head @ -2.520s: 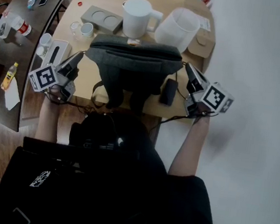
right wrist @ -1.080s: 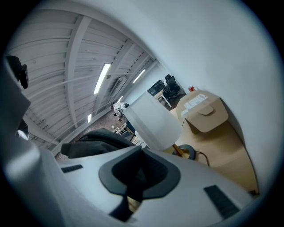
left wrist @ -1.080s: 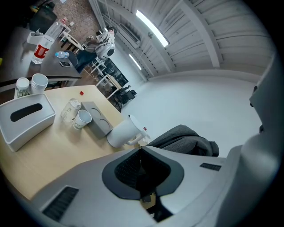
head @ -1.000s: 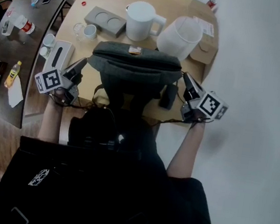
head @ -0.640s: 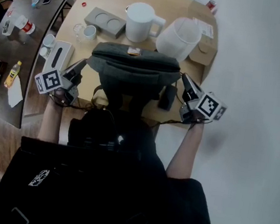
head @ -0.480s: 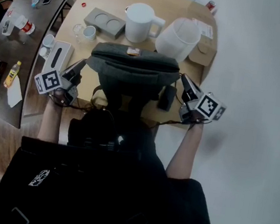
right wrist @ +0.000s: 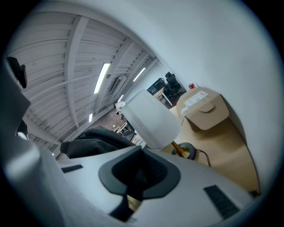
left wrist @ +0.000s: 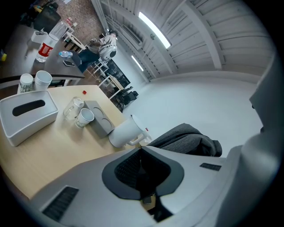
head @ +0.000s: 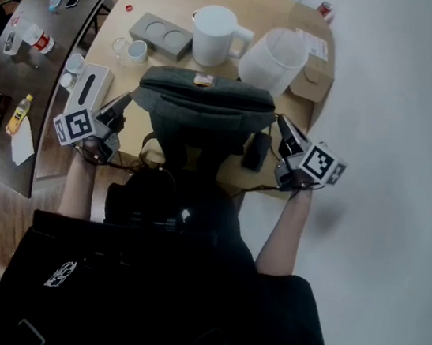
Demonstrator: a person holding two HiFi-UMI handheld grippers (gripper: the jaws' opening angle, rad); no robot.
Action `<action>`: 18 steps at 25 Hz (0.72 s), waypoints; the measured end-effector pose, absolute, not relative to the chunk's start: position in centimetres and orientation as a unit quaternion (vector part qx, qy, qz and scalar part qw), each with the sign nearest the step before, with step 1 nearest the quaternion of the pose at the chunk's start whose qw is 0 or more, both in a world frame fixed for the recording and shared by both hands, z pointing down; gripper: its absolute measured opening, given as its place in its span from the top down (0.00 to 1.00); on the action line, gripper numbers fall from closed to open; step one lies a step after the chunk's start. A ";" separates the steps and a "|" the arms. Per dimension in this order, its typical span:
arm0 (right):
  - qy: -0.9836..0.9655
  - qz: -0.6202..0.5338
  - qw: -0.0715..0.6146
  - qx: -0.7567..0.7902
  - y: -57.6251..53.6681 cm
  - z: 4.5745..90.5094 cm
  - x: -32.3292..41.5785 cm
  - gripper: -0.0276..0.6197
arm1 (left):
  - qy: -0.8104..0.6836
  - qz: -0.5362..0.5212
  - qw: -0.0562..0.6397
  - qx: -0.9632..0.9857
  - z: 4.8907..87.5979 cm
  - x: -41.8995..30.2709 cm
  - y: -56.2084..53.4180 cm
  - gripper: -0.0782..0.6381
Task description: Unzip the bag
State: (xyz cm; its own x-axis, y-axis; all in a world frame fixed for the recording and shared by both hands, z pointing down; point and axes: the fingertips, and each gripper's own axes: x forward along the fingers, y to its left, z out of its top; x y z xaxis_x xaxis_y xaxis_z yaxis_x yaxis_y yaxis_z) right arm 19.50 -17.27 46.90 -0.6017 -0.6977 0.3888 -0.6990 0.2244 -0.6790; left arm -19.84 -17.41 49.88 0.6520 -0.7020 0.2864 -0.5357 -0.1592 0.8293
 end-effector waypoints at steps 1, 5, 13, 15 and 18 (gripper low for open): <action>-0.783 0.434 0.003 0.446 -17.3 46.9 19.5 0.94 | -0.407 -0.085 0.503 0.758 49.8 -19.8 -17.4 0.88; -0.781 0.436 0.004 0.447 -17.3 47.3 19.6 0.94 | -0.404 -0.088 0.502 0.760 49.9 -19.7 -17.4 0.88; -0.777 0.441 0.006 0.449 -17.2 47.8 19.6 0.94 | -0.408 -0.081 0.510 0.753 50.5 -19.9 -17.3 0.88; -0.778 0.440 0.006 0.449 -17.2 47.8 19.6 0.94 | -0.406 -0.080 0.512 0.753 50.6 -19.9 -17.4 0.88; -0.776 0.443 0.006 0.449 -17.3 47.9 19.6 0.94 | -0.407 -0.082 0.518 0.748 50.7 -19.8 -17.3 0.88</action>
State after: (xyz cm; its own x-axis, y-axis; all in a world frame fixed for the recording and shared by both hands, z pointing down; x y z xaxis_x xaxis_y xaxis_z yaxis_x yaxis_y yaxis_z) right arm 19.62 -17.25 47.92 -0.5960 -0.6918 0.4077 -0.7027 0.2035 -0.6818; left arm -19.83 -17.33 50.74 0.6558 -0.6935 0.2984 -0.5234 -0.1327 0.8417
